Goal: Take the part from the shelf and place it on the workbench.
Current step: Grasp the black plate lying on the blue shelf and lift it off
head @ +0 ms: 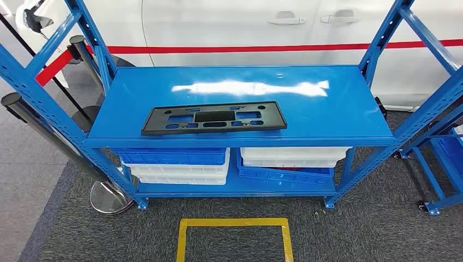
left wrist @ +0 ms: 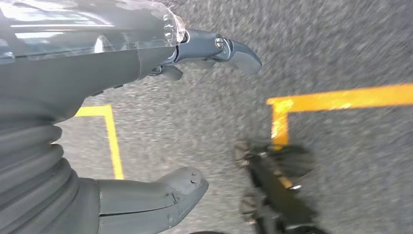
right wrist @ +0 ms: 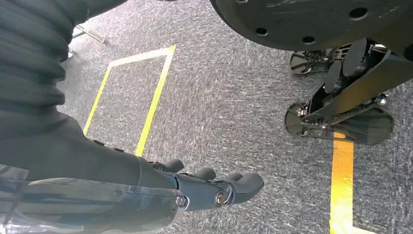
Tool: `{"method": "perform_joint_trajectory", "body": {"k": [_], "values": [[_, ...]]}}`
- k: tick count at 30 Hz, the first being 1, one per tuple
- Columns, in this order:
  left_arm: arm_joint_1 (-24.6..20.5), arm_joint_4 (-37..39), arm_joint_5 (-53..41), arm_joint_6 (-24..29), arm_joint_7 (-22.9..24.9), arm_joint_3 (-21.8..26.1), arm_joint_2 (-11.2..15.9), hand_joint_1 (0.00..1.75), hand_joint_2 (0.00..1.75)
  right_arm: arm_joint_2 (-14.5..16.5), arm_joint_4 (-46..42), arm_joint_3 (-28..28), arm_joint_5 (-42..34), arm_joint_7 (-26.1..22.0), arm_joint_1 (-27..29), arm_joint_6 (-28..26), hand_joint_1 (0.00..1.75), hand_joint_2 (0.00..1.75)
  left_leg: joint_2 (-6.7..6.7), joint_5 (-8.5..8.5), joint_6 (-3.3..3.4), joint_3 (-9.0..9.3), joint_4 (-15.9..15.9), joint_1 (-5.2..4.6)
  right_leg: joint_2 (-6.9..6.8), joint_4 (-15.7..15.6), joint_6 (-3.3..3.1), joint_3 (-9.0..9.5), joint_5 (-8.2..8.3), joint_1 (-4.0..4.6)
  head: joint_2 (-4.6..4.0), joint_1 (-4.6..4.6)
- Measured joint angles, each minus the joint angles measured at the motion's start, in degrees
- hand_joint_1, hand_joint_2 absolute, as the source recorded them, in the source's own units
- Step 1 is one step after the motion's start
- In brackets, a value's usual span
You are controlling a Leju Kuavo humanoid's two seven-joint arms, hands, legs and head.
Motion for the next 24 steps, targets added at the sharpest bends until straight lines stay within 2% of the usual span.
{"method": "perform_joint_trajectory", "body": {"k": [1, 2, 4, 16, 24], "values": [[-0.07, 0.0, -0.28, 0.1, -0.33, 0.74, -0.09, 0.0, 1.16, -0.09, 0.12, 0.5, -0.35, -0.07, -0.07, -0.11, 0.0, 1.75, 0.0, 0.0, 0.0, 0.0, 0.0, 0.0, 0.0, 0.0, 0.0, 0.0, 0.0, 0.0, 0.0, 0.01], [-0.14, 0.0, -0.52, 0.2, -0.64, 1.46, -0.19, 0.0, 0.87, -0.19, 0.25, 0.99, -0.68, -0.15, -0.13, -0.24, 0.0, 1.75, 0.0, 0.0, 0.0, 0.0, 0.0, 0.0, 0.0, 0.0, 0.0, 0.0, 0.0, 0.0, 0.0, 0.01], [-0.43, 0.0, -1.57, 0.64, -1.98, 4.47, -0.62, 0.0, 0.0, -0.57, 0.78, 3.03, -2.05, -0.54, -0.38, -0.75, 0.0, 1.75, 0.0, 0.0, 0.0, 0.0, 0.0, 0.0, 0.0, 0.0, 0.0, 0.0, 0.0, 0.0, -0.01, 0.02], [-2.24, 0.03, -7.3, 3.15, -9.88, 22.4, -3.44, 0.0, 0.0, -2.77, 3.64, 13.88, -9.85, -6.55, -1.53, -4.24, 0.0, 1.75, 0.0, -0.02, 0.02, -0.01, 0.0, 0.0, 0.0, -0.04, 0.0, 0.0, 0.0, -0.01, 0.0, 0.01], [-3.28, 0.17, -11.01, 4.26, -14.63, 33.03, -5.3, 0.0, 0.0, -4.2, -2.73, 15.1, -10.99, -13.41, 1.34, -6.82, 0.0, 1.75, 0.0, -0.05, 0.06, -0.02, 0.01, 0.0, 0.0, -0.07, 0.0, 0.0, 0.0, 0.0, 0.0, 0.01]]}}
